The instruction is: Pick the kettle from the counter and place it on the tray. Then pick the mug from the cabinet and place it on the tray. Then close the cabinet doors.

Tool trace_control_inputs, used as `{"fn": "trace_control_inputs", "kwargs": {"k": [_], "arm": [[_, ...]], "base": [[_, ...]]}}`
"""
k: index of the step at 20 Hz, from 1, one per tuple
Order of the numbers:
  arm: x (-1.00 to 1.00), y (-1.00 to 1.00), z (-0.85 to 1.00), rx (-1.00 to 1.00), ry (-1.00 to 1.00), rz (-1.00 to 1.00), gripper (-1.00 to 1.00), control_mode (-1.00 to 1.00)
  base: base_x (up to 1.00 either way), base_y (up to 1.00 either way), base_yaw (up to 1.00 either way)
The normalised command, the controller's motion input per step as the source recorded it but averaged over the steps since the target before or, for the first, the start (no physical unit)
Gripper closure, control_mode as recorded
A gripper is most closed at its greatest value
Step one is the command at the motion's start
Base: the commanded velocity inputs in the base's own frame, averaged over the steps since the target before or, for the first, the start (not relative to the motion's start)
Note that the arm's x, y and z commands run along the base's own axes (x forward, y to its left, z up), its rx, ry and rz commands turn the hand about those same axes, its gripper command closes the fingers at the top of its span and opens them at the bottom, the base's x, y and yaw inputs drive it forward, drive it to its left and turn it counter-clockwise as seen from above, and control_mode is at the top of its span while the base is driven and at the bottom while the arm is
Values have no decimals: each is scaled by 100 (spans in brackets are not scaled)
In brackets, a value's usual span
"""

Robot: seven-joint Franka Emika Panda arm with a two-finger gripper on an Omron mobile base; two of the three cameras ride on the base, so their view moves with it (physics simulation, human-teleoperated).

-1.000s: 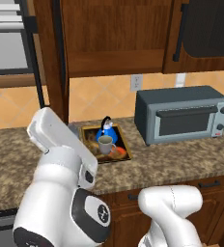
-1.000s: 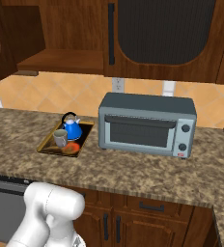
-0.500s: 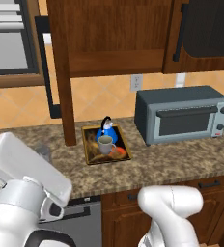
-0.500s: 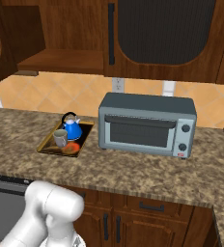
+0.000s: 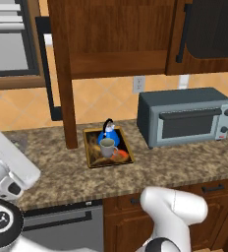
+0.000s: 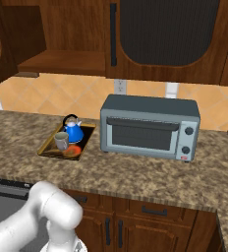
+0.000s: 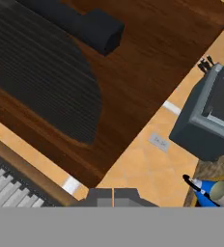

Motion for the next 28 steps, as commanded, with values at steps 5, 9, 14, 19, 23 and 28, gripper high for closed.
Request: {"fn": "trace_control_inputs", "kwargs": {"k": [5, 9, 14, 19, 23, 28], "arm": [[89, 20, -18, 0, 6, -18, 100, -100], [18, -4, 0, 0, 0, -8, 100, -100], [66, -17, 0, 0, 2, -2, 100, -100], [74, -70, 4, 0, 0, -8, 100, -100], [11, -99, 25, 0, -17, -13, 100, -100], [0, -100, 36, 0, -23, -11, 100, -100]], "base": [[0, 0, 0], [0, 0, 0], [0, 0, 0], [0, 0, 0], [0, 0, 0], [0, 0, 0]]}}
